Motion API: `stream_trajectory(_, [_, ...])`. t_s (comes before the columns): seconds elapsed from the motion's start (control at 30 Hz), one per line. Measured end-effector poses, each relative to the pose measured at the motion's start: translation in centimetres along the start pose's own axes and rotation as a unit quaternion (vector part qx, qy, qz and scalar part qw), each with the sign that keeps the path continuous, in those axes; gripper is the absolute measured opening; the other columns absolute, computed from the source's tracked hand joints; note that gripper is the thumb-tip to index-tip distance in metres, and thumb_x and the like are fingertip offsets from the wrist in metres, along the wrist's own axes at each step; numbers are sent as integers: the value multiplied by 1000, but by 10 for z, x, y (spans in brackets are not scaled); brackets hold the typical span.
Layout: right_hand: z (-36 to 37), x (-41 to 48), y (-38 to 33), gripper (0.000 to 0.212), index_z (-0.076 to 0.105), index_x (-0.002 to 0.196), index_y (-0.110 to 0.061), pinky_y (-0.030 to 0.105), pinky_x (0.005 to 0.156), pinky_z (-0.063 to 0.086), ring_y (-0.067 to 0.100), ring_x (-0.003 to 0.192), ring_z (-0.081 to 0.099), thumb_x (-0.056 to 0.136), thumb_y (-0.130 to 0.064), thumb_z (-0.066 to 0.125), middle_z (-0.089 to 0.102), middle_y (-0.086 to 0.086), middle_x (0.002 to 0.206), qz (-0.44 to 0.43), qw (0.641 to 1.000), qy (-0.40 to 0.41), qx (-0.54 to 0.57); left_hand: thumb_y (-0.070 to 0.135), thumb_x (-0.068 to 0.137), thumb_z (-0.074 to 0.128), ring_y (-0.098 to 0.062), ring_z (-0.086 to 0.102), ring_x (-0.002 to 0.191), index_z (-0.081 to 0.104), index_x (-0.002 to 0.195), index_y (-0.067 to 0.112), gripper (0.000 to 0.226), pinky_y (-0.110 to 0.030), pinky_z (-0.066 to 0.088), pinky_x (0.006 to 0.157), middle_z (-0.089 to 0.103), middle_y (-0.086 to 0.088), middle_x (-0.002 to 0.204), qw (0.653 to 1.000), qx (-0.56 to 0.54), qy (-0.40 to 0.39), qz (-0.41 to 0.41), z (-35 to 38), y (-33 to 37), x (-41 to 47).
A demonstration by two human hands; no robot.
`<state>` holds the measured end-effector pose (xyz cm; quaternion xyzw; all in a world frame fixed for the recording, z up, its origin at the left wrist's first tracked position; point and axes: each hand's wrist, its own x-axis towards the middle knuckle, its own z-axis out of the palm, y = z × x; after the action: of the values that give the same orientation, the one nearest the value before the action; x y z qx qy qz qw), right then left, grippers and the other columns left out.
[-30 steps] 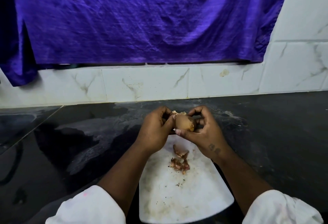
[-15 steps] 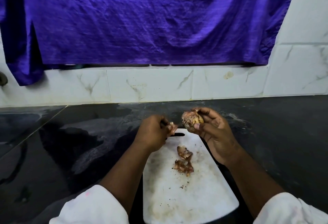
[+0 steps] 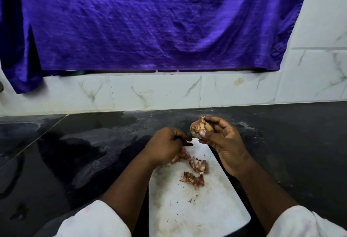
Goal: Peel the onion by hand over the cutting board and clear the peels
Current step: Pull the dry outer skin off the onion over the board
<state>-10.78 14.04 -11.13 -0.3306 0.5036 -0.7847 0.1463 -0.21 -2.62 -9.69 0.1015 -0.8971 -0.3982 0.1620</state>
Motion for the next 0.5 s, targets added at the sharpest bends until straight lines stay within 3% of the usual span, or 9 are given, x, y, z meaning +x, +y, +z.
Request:
stream_trajectory(0.07, [0,0,0,48,72,110,-19,31,75,60,23,103,71,64,-14,84,75,9,112,1,1000,5,-17,15,103,60,4,68,77,79,102,23,21,-27,53,75,77,11,93,997,-31,66,9,1,-1,2])
stream_trajectory(0.13, [0,0,0,53,71,113,-17,35,82,60,26,107,71,63,-15,87,75,11,115,3,999,8,-37,26,104,62,-2,68,77,78,98,26,17,-25,49,71,76,10,88,991,-50,121,30,2,0,3])
stream_trajectory(0.2, [0,0,1,57,71,115,-16,40,92,58,28,110,71,61,-16,90,75,11,116,2,999,11,-51,28,104,63,2,68,84,78,106,26,15,-19,50,72,76,10,97,981,-91,158,66,2,5,1])
stream_trajectory(0.3, [-1,0,1,58,71,116,-17,37,93,58,28,110,72,62,-16,91,76,9,116,-5,997,4,-75,18,99,71,7,67,84,77,119,15,21,-9,53,64,70,0,112,969,-152,158,118,4,13,-4])
stream_trajectory(0.4, [1,-1,2,60,69,118,-14,32,87,59,28,108,72,62,-14,90,76,10,114,-9,995,-8,-98,13,92,79,6,65,75,81,106,12,15,-9,51,62,70,-1,103,969,-139,153,132,7,13,-3])
stream_trajectory(0.5, [2,-2,2,62,67,119,-13,38,90,60,28,108,72,62,-19,91,75,9,114,-19,992,-6,-127,13,88,82,3,65,76,82,99,17,11,-16,52,67,72,3,96,969,-145,154,129,8,11,0])
